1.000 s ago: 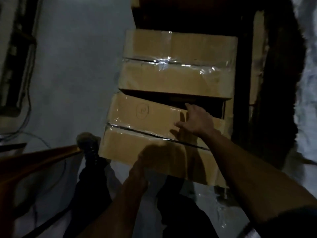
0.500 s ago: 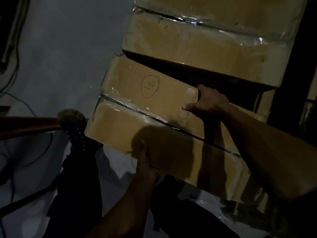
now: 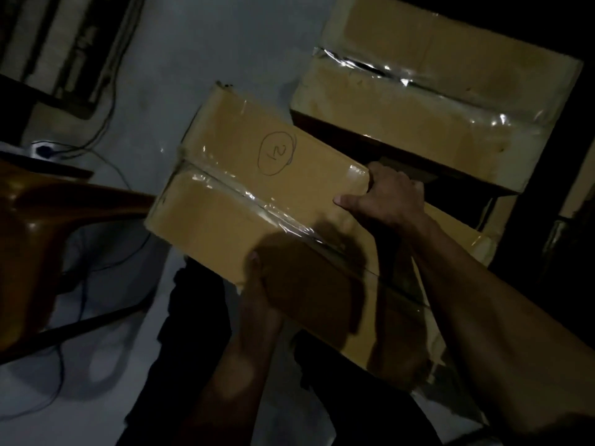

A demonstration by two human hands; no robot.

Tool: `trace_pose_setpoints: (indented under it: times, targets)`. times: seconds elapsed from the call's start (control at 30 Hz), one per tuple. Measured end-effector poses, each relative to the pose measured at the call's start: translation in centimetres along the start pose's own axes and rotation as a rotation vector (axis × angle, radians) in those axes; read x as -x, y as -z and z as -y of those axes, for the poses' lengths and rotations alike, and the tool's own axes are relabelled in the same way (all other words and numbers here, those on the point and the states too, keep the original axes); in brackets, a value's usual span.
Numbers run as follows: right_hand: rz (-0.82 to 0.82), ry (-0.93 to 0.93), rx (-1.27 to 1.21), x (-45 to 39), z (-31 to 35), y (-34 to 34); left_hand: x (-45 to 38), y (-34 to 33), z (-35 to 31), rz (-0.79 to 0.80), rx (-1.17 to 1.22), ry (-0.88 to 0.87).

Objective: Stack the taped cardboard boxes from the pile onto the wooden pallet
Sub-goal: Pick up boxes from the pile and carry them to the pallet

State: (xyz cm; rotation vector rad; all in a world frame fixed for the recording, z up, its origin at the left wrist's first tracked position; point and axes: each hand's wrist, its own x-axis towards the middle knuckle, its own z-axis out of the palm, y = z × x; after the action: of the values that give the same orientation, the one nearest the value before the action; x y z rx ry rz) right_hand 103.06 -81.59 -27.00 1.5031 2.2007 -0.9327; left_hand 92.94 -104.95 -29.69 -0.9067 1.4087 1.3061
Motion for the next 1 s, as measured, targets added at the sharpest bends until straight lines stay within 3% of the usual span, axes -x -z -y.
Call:
trace_pose_setpoints:
  times: [0.13, 0.3, 0.43, 0.53, 0.77, 1.0]
  targets:
    - [-0.017, -0.053, -0.105, 3.2, 4.9, 4.1, 6.1, -0.7, -7.0, 0.087, -0.023, -0.065]
    - [-0.102, -0.127, -0.266, 8.0, 11.1, 10.2, 12.4, -1.5, -16.4, -0.072, -0.188, -0.373]
    - [-0.159, -0.196, -0.408, 10.4, 15.7, 15.8, 17.5, -4.3, -24.0, 0.034, -0.398, -0.670]
    - [-0.239, -0.239, -0.505, 11.6, 19.2, 20.0, 21.3, -7.3, -29.7, 0.187, -0.477, -0.755]
    - [-0.519, -0.197, -0.551, 11.2, 29.0, 29.2, 25.8, -14.3, -42.9, 0.209, -0.743, -0.911]
    - [-0.656, -0.245, -0.619, 7.6, 38.5, 34.6, 29.4, -19.6, -55.5, 0.234, -1.001, -1.107]
